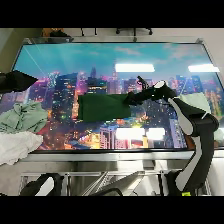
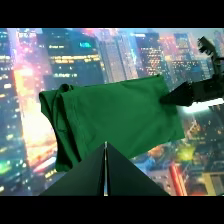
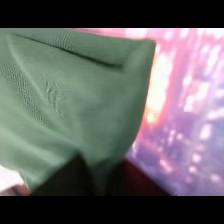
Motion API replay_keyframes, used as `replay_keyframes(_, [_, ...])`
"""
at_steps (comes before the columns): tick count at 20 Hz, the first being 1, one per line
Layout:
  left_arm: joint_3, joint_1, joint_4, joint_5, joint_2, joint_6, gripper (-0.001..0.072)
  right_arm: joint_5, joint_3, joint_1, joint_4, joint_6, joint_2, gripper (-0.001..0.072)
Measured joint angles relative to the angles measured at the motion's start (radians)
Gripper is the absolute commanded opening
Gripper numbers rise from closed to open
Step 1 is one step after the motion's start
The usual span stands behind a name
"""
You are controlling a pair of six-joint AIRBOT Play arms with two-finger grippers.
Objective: Fold the shirts.
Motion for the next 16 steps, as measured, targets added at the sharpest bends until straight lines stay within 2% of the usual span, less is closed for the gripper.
replay_keyframes(6, [0.000,0.000,0.000,-0.031,-0.002,0.000,0.0012,0.057,0.091,-0.040,0.101,-0.029,0.096,0.0021])
replay_keyframes(12, [0.000,0.000,0.000,-0.053,-0.002,-0.002,0.0012,0.051,0.153,-0.269,0.117,0.104,0.313,0.0021])
replay_keyframes(16, [0.000,0.000,0.001,-0.092,-0.002,-0.002,0.0012,0.048,0.161,-0.494,0.040,0.233,0.465,0.0021])
